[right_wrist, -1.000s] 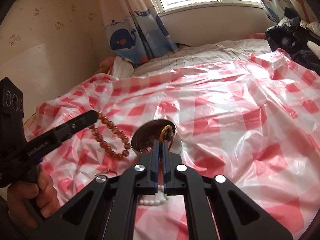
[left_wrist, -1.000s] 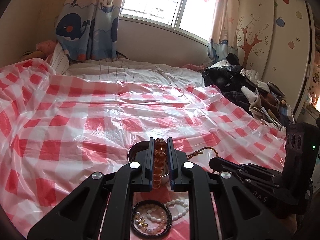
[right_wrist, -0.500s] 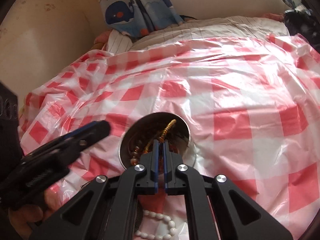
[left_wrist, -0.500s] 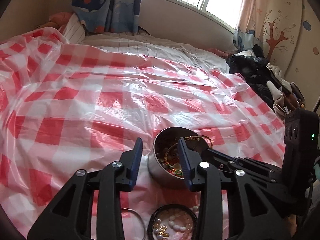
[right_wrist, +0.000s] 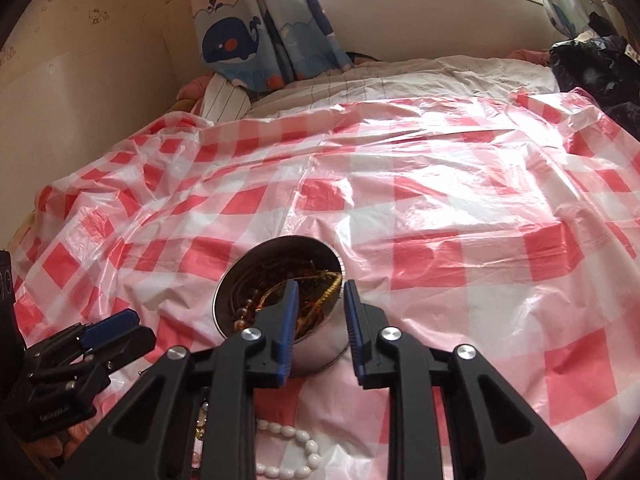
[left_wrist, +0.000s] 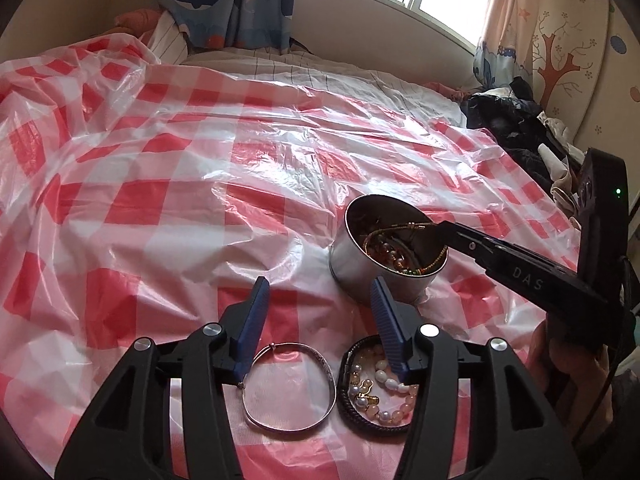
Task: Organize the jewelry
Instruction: 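Open the left gripper over the tin to drop the amber bracelet while the right drops the gold bracelet, then reach the right gripper to the black leather bracelet while the left reaches to the silver bangle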
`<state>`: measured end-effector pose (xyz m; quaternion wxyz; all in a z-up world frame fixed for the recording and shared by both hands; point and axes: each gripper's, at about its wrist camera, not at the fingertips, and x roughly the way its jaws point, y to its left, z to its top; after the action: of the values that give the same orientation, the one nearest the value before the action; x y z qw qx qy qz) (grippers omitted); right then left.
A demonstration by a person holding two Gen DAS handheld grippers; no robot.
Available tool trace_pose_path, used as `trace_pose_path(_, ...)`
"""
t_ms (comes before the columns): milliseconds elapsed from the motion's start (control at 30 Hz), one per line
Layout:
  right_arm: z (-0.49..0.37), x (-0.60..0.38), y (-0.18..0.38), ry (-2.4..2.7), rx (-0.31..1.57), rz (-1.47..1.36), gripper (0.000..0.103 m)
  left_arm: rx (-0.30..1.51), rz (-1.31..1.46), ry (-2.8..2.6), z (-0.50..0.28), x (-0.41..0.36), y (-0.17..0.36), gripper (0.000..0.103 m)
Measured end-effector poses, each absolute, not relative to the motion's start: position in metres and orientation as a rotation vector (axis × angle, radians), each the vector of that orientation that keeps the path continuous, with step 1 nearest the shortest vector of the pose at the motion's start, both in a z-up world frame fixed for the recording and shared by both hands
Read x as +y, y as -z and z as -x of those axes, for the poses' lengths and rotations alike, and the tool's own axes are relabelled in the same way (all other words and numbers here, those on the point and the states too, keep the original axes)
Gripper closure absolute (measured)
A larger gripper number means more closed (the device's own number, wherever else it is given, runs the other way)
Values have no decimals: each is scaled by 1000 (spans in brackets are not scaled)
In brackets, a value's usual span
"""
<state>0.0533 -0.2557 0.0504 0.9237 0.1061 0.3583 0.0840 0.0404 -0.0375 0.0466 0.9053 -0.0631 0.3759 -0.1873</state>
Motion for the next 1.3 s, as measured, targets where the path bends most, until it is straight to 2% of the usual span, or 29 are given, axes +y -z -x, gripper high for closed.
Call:
trace_pose_path(300,-72,-226,-38,-215,807,-106,82,782,110,372,-39,-35,-44,51)
trace_pose_path(400,-53,-237,-47,-187,780,-145,81,790,118,343,-40,-26,-44,51)
trace_pose_path(500,-26,-249,-50,-190,775,-197,75,781,141,315,-40,-13,-48,51)
trace_pose_path(633,12,-257,-38,-222,816,-258,75,774,152,294,-36,0,-51,51)
trace_pose_path(800,21,-241,-29,-297,849,-256,76,807,114,274,-32,5,-41,51)
trace_pose_path(1200,9,-225,-5,-167,942,-43,76,828,-84,395,-19,-42,-34,51)
trace_pose_path(1300,12,-218,-7,-109,919,93,83,851,-25,355,-25,-26,-33,51)
